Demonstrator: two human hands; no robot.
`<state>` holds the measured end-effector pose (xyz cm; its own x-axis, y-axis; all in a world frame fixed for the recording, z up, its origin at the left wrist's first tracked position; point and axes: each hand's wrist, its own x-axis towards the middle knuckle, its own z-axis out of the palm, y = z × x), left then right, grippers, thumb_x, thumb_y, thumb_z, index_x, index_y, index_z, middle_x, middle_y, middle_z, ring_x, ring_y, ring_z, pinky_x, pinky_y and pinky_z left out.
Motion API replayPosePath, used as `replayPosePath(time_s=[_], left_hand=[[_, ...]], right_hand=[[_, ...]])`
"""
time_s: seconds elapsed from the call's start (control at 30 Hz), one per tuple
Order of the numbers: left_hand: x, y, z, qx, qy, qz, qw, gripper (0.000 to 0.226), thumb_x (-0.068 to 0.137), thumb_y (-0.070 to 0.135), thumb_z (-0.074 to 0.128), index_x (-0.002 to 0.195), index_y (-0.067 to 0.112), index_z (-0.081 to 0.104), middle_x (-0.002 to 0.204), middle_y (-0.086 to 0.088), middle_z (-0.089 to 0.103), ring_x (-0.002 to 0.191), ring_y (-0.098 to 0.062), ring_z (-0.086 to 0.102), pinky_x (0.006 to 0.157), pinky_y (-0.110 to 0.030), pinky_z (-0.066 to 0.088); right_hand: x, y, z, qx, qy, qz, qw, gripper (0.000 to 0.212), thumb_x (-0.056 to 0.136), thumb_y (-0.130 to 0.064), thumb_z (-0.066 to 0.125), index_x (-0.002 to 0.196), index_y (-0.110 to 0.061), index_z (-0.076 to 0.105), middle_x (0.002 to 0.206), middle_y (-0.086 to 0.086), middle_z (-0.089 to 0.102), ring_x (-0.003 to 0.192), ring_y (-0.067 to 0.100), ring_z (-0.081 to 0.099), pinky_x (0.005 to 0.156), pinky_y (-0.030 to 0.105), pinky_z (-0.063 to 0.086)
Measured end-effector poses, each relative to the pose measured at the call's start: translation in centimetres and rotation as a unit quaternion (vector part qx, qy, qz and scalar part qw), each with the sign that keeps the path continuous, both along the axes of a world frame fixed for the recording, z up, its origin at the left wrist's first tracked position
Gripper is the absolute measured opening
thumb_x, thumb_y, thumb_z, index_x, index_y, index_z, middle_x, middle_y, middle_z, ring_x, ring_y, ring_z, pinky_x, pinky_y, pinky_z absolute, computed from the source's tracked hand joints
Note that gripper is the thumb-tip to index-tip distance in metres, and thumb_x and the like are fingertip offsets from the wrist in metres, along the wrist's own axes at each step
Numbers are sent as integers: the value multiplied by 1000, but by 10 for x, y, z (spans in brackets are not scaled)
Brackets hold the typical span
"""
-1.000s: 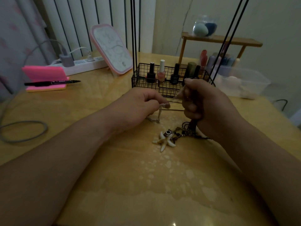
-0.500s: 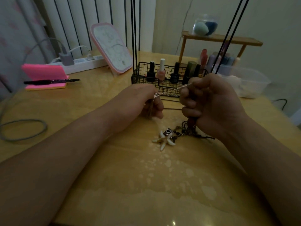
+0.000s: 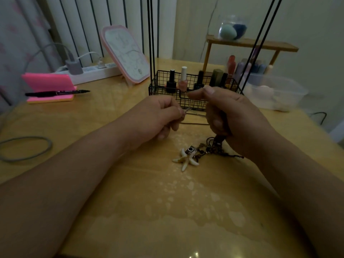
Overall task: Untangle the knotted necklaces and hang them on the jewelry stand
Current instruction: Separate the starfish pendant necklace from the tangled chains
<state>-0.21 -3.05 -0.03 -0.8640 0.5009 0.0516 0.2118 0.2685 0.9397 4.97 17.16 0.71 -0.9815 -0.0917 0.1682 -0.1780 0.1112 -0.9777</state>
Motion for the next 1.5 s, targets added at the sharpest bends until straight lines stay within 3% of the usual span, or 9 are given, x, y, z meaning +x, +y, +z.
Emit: replayPosePath(time_s=[0.27,0.43,0.57,0.7,0.83,0.97,1.1,1.3,1.5], left_hand=[[-4,2,-2,60,-45,36,997,14,106,17,49,94,13,55,98,-6,79,64,-27,62,48,-29,34],[-7,-1,-3,111,-56,55,991,18,107,20,48,94,11,58,68,-9,62,56,-18,48,47,-27,32],[-5,-1,-2,72,-15,41,996,21,107,22,47,91,13,55,68,-2,58,50,-12,40,46,-26,29],[-5,-2,-3,53,-13,14,998,21,107,27,53,90,15,56,60,4,41,51,-13,33,47,-28,26],[-1,0,-3,60,6,-26,998,18,107,30,55,104,16,67,63,-1,35,52,-17,27,51,-37,19],[0,-1,-2,71,29,-5,997,17,105,25,58,109,16,71,71,-7,59,48,-10,36,44,-21,28],[-3,-2,-4,87,35,11,996,10,101,23,65,101,16,71,69,0,57,50,-8,38,46,-19,31],[-2,-4,-1,64,-3,-16,998,38,109,36,48,94,11,71,71,-6,56,52,-11,39,47,-20,32],[0,-3,0,53,-4,-42,998,13,102,17,61,113,11,64,59,4,42,49,-11,31,45,-24,24]], right_hand=[[-2,-3,2,-62,-18,-18,998,32,83,-28,52,52,-21,53,69,0,56,61,14,37,53,26,29],[-2,-5,-3,63,-18,-34,997,48,103,-29,60,56,-22,50,54,-3,45,49,13,33,49,26,31],[3,-9,-1,95,3,-23,995,36,108,-40,49,97,-19,76,56,1,42,48,11,36,50,17,36],[2,-8,-2,61,27,-31,997,35,111,-42,42,124,-35,73,63,3,50,53,12,37,50,21,33],[0,-7,-3,8,35,-46,998,36,110,-43,43,116,-28,75,71,3,51,56,14,36,49,26,28],[-4,-3,-3,-43,16,-60,997,41,110,-42,44,109,-14,73,64,4,43,52,15,32,47,30,24],[-5,-2,-3,-36,-6,-90,995,41,109,-43,46,92,-21,77,66,0,48,53,13,35,49,30,25],[-3,-2,0,-52,-25,-133,989,45,105,-49,48,77,-28,76,80,2,56,58,12,41,53,30,29],[-2,-2,3,-112,-15,-102,988,41,109,-46,42,97,-20,73,74,-1,65,56,11,39,53,30,21]])
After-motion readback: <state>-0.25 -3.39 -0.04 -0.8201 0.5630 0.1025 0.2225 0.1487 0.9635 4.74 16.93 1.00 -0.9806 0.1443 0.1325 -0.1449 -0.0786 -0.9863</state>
